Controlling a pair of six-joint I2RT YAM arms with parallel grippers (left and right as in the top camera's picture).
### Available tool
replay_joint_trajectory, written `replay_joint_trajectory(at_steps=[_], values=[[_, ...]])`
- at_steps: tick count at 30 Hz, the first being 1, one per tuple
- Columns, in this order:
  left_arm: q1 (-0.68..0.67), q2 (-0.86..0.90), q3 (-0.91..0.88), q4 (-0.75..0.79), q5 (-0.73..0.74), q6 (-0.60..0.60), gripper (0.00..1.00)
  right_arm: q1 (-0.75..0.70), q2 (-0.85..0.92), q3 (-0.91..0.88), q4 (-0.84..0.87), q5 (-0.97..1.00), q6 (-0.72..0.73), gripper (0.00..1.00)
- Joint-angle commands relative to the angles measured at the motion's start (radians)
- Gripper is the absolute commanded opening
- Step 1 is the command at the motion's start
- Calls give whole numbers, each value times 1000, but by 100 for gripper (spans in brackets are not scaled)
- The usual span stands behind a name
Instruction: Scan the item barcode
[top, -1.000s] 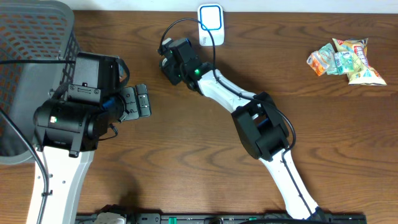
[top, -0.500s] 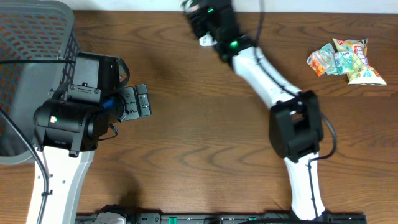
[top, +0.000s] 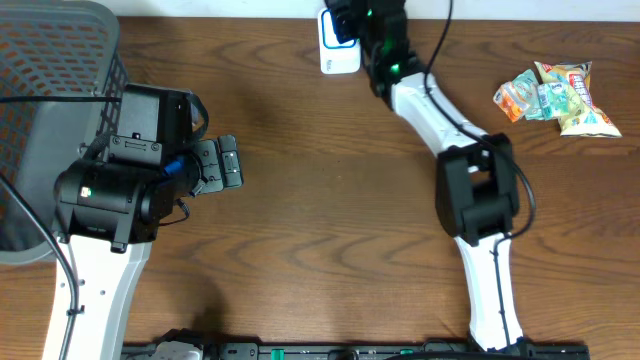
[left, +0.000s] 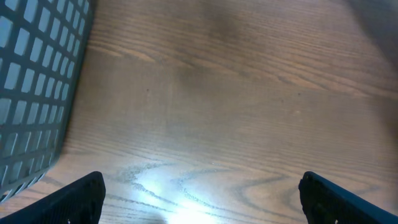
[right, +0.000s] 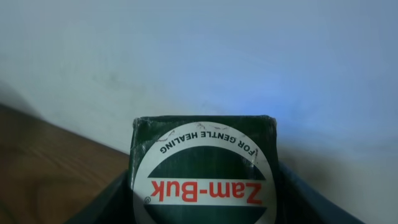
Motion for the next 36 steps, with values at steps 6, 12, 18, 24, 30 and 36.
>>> replay_joint_trajectory(at_steps=[6,12,18,24,30,36], values=[[-2,-2,11,-2,-9,2,98,29,97,5,158,-5,-12,28],[-2,-2,11,-2,-9,2,98,23,80,6,213,46,-16,27],[-2,-2,11,-2,-9,2,98,-19,9,6,117,78,-16,25],[-2,-2,11,-2,-9,2,97,-95,-100,6,-78,158,-18,22],[-2,-2,11,-2,-9,2,97,-204,-212,6,-333,188,-69,26],[-2,-2,11,-2,-9,2,98,-332,-289,6,-636,274,-85,27]])
